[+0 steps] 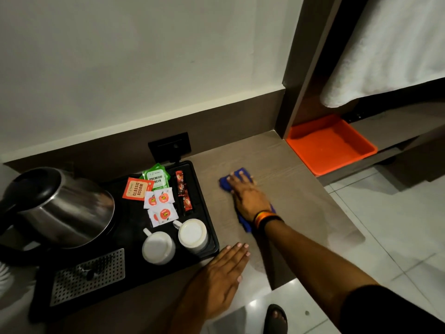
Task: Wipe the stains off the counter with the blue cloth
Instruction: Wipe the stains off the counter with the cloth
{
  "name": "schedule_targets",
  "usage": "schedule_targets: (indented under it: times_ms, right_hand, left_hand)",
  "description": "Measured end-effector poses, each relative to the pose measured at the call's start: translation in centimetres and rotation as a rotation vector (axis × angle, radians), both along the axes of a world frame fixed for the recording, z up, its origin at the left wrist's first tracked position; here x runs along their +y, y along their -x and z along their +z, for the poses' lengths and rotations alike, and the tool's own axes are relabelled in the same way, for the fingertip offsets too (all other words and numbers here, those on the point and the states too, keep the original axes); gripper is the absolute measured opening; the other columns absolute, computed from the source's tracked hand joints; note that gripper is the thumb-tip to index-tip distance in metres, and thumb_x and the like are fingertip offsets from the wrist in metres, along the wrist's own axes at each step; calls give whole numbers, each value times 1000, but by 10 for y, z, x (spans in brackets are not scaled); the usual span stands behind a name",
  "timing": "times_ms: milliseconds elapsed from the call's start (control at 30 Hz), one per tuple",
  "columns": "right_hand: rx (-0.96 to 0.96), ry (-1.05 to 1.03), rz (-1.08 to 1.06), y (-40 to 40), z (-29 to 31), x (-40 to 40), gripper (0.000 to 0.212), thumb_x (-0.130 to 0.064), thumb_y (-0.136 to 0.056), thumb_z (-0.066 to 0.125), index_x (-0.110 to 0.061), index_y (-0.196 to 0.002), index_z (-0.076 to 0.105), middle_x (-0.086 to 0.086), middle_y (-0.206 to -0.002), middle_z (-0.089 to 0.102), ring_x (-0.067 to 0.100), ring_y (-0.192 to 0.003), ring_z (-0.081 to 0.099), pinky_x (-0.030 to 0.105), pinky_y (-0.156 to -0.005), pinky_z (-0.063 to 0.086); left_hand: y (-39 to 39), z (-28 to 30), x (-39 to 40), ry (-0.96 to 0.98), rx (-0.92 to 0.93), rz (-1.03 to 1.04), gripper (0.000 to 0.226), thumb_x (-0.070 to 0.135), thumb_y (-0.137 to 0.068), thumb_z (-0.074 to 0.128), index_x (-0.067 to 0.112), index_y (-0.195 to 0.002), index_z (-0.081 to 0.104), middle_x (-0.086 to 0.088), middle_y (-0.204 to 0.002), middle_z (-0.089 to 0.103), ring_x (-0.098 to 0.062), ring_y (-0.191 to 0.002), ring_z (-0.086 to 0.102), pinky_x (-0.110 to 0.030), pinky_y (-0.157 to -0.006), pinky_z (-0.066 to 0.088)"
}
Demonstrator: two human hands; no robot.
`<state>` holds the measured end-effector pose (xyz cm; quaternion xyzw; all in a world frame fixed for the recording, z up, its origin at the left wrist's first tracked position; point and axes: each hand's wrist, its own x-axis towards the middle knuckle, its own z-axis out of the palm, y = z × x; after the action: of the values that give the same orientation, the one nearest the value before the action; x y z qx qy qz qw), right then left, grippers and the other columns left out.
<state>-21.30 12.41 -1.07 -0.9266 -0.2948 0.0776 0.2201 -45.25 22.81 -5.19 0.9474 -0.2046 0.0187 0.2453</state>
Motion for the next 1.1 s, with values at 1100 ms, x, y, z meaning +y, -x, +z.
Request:
schedule_targets:
  times_ms: [1100]
  right_hand:
    - [2, -24, -107, 54, -3, -125, 48, -20, -105, 42, -24, -153, 38, -3, -164, 31, 19, -155, 18, 38, -128, 4]
  left_hand:
    - [-2, 23, -6, -76, 160, 33, 61, 21, -108, 31, 13, -168, 26, -2, -177, 21, -17, -165, 19, -42, -133, 23]
